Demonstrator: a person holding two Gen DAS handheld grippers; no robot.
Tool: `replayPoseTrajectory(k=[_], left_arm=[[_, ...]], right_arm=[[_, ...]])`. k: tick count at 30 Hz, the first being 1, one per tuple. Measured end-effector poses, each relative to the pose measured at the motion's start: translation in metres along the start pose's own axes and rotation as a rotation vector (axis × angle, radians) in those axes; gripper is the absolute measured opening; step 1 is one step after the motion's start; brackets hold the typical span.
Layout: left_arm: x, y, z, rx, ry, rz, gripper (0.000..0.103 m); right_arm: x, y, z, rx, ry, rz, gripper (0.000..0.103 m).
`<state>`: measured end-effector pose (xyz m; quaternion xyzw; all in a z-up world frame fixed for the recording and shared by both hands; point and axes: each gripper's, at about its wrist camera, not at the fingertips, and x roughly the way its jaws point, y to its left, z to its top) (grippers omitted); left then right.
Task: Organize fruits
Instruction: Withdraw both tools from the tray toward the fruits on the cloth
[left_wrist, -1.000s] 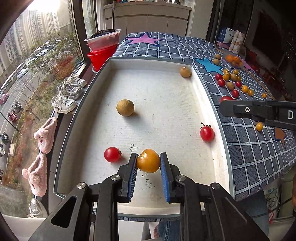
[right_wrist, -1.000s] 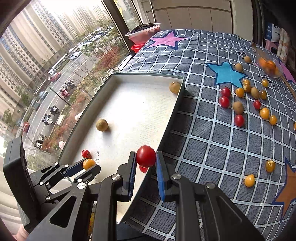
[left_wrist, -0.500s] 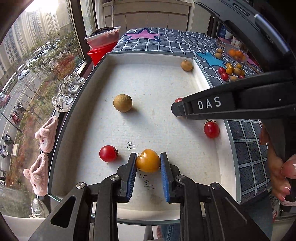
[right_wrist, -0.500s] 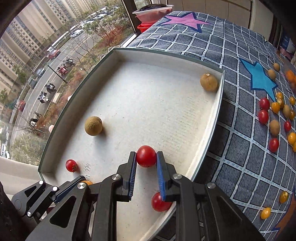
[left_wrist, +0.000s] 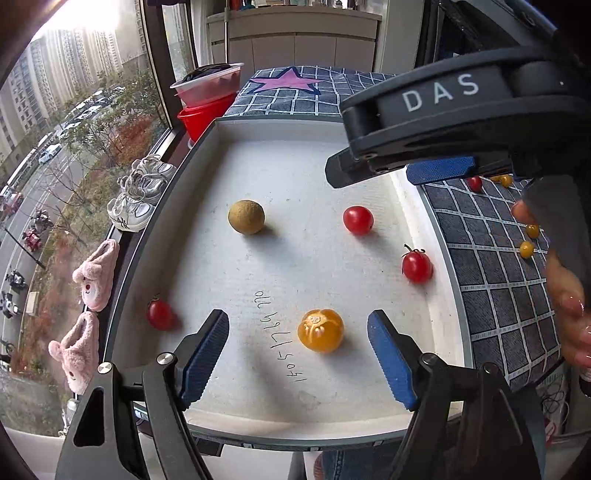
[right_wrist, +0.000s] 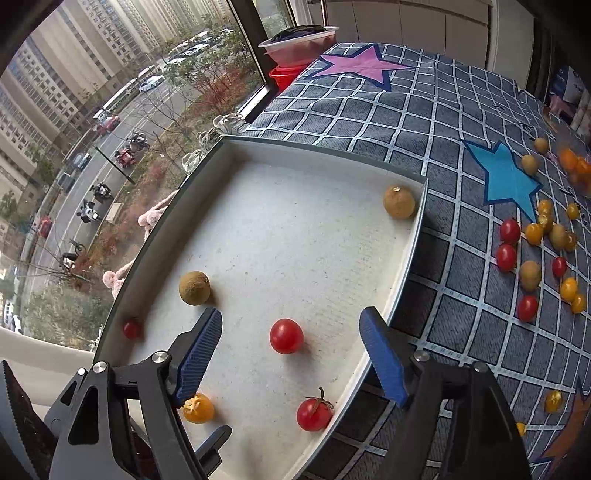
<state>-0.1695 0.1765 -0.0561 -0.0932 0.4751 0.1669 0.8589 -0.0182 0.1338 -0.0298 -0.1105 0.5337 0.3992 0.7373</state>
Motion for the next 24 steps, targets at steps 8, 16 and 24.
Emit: replayPoseTrajectory(k=[8,16,24], left_arm=[[-0.014,-0.006,0.004,-0.001,-0.026,0.001,0.079],[-0.034,-0.025,0.011,0.019,-0.071,-0.053,0.079],[-0.052,-0.046,0.011,0.073,-0.111,-0.102,0.079]], right_arm=[[-0.040,-0.040,-0.016,0.091,-0.063,-0.028,0.082],[-0.073,-0.098,-0.061,0.206,-0.080,-0.130,0.082],[-0.092,-0.146,-0.102,0.324,-0.071,-0.210,0.082]])
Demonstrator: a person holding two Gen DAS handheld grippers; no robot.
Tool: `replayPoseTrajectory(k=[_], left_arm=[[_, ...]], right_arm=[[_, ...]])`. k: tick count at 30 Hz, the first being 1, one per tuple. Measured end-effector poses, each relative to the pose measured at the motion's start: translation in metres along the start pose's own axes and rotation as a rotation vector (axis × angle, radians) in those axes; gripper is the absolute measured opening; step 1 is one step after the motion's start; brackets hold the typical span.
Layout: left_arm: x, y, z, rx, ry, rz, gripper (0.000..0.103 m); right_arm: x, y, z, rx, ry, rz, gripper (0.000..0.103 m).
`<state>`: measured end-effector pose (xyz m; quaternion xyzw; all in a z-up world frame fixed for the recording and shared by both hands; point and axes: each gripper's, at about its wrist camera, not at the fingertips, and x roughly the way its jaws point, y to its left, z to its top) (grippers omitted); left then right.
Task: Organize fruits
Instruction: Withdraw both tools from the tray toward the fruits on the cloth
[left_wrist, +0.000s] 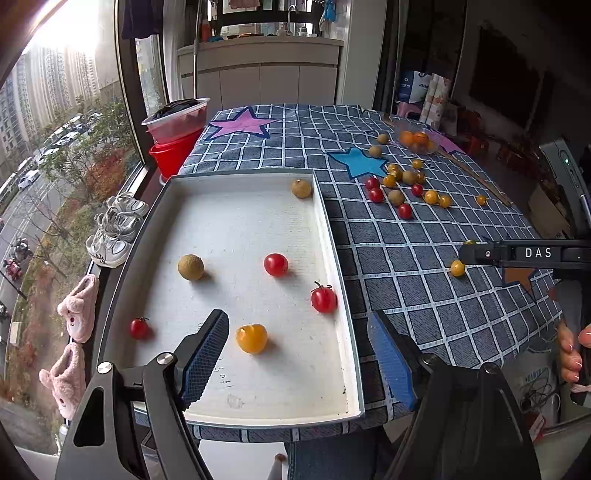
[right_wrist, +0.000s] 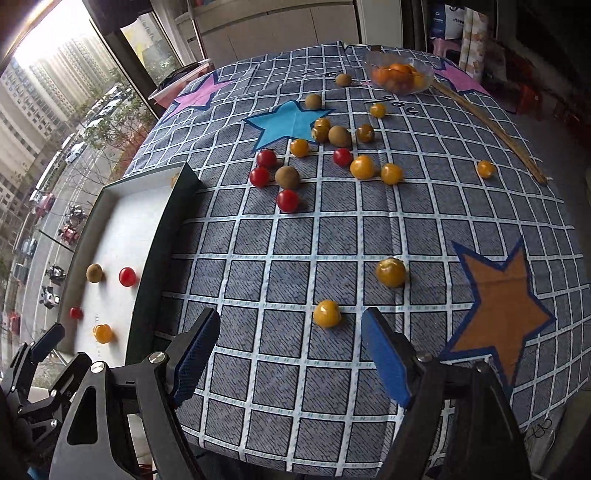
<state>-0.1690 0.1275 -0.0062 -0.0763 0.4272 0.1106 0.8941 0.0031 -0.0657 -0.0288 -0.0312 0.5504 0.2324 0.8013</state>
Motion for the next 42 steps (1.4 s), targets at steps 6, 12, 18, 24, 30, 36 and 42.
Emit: replayPoseTrajectory(k=[6,12,18,24,30,36,42], left_arm=[[-0.005,-0.012,0.005,0.022,-0.011,-0.014,0.079],[-0.002,-0.029,0.013,0.048,-0.003,-0.010,0.079],[0.008,-0.047,0.023,0.073,0.022,-0.005,0.079],[0.030,-0.075,0.045,0.096,0.053,-0.028,0.079],[0.075,-0.105,0.071,0.089,0.095,-0.017,0.079],[0.127,-0.128,0.090,0.057,0.153,-0.002,0.079],[0.166,-0.135,0.100,0.027,0.196,0.021,0.079]], right_arm=[[-0.009,-0.025,-0.008,0.053,-0.014,-0.019,0.082],[-0.012,-0.039,-0.010,0.065,-0.030,-0.018,0.082],[-0.012,-0.063,-0.014,0.097,-0.050,-0.012,0.082],[-0.010,-0.099,-0.015,0.134,-0.059,-0.060,0.082],[-0.005,-0.130,-0.001,0.171,-0.084,-0.094,0.082],[0.006,-0.154,0.032,0.182,-0.119,-0.148,0.082],[0.038,-0.182,0.072,0.251,-0.104,-0.195,0.081]])
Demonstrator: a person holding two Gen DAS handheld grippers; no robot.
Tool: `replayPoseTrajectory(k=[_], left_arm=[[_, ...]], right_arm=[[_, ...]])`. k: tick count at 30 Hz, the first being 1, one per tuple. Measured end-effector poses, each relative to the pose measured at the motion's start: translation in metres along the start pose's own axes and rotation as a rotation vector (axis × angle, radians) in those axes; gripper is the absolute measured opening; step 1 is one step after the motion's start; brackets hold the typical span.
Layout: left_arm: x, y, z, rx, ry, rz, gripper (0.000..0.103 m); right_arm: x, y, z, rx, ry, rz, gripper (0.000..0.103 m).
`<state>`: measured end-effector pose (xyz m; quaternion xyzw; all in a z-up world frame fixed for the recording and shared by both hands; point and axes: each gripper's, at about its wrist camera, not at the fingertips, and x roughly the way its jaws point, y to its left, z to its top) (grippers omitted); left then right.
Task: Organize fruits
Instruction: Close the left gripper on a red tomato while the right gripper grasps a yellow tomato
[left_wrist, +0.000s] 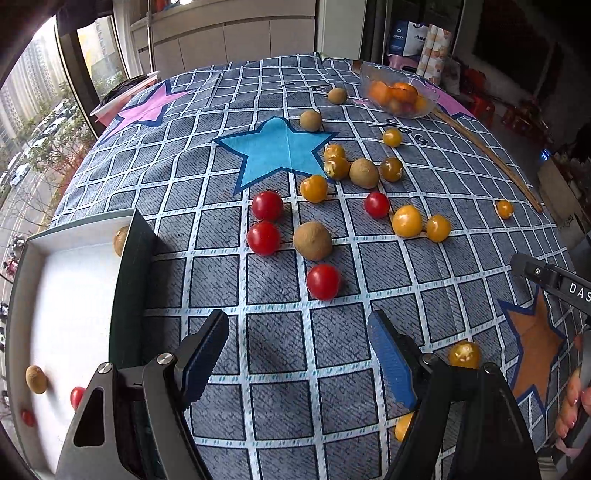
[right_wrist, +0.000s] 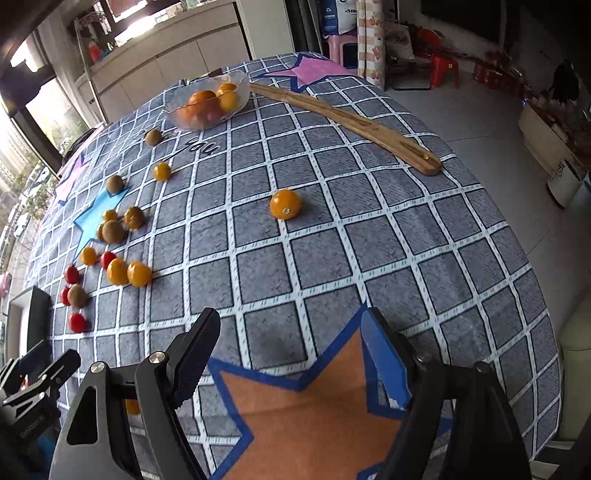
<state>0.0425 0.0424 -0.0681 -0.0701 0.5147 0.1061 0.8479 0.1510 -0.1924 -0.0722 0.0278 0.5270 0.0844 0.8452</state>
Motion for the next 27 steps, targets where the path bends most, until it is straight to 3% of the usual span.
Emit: replayPoseTrajectory(k=[7,10,13,14,15,16,22,27], left_arm=[[0.019,-0.005,0.015,-0.008,0.002,0.016,0.078],[0.020,-0.009,0.019,-0.002,-0.011,0.011,0.064],[0.017,-0.015,0.018,0.021,-0.021,-0.005,0.043],[0.017,-0.017,0.018,0.027,-0.023,-0.009,0.031],[0.016,-0.018,0.017,0.034,-0.025,-0.012,0.025],[0.016,-0.019,0.017,0.038,-0.025,-0.021,0.020],[0.005,-0.014,0.007,0.034,-0.006,-0.103,0.020],[-0.017,-0.008,-0.006,0.049,-0.014,-0.143,0.020]], right_arm=[[0.022,0.017,0.033,-0.065,-0.052,-0.078,0.081],[0.027,0.023,0.041,-0.089,-0.077,-0.106,0.072],[0.028,0.023,0.047,-0.085,-0.090,-0.107,0.049],[0.027,0.022,0.048,-0.084,-0.090,-0.100,0.034],[0.027,0.022,0.049,-0.081,-0.089,-0.092,0.022],[0.026,0.021,0.048,-0.074,-0.087,-0.081,0.022],[0.013,0.010,0.030,-0.033,-0.035,0.068,0.022],[-0.008,0.018,-0.001,-0.081,0.007,0.123,0.022]])
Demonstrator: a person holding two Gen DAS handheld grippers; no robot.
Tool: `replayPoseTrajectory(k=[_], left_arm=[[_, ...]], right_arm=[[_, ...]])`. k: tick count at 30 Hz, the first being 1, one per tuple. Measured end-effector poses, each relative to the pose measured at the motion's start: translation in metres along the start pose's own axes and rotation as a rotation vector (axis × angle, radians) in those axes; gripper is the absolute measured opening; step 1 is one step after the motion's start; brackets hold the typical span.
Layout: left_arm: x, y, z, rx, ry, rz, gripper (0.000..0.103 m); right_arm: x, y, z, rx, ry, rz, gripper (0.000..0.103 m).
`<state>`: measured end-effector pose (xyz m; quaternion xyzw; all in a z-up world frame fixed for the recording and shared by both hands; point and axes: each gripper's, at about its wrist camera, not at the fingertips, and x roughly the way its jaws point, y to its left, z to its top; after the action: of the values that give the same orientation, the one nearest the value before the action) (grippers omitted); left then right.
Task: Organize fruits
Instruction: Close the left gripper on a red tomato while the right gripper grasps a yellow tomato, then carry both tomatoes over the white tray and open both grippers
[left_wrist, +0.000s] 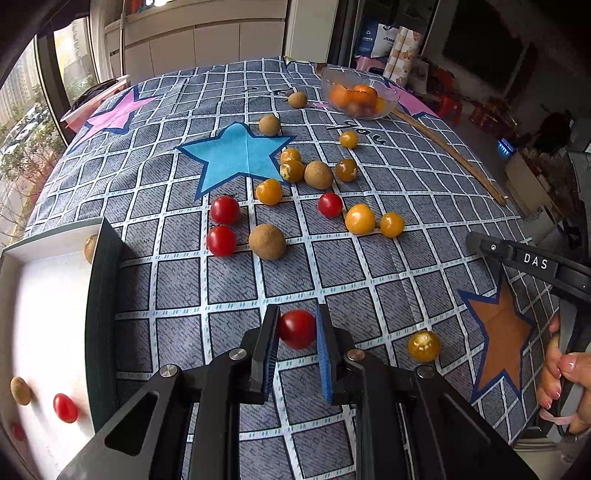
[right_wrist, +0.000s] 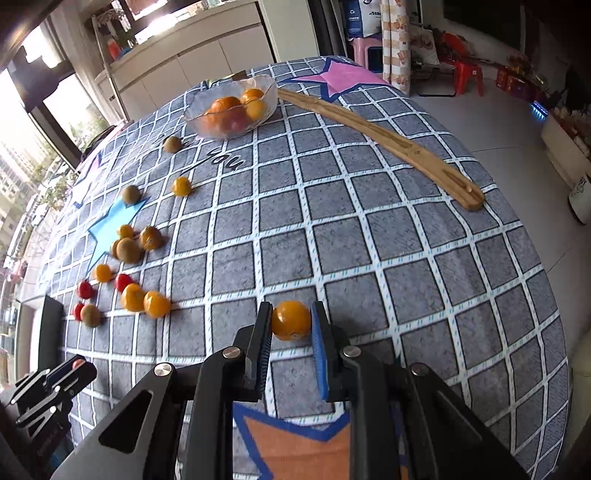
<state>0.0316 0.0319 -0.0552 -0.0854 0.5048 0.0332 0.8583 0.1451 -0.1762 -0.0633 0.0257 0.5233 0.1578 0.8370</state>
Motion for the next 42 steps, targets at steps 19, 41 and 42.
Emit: replayPoseTrajectory(k=[19,41,42], left_arm=[[-0.104,0.069,-0.074,-0.001,-0.089,0.059,0.020],[-0.104,0.206,-0.138,-0.240,-0.049,0.238,0.020],[-0.103,0.206,-0.138,-0.240,-0.045,0.239,0.020]], right_arm=[[-0.059,0.115,-0.071,-0.206,0.102,0.188,0.022],[-0.027,0.332,-0.106,-0.529,0.201,0.269,0.022],[-0.023,0.338,-0.105,-0.540,0.201,0.258,0.022]])
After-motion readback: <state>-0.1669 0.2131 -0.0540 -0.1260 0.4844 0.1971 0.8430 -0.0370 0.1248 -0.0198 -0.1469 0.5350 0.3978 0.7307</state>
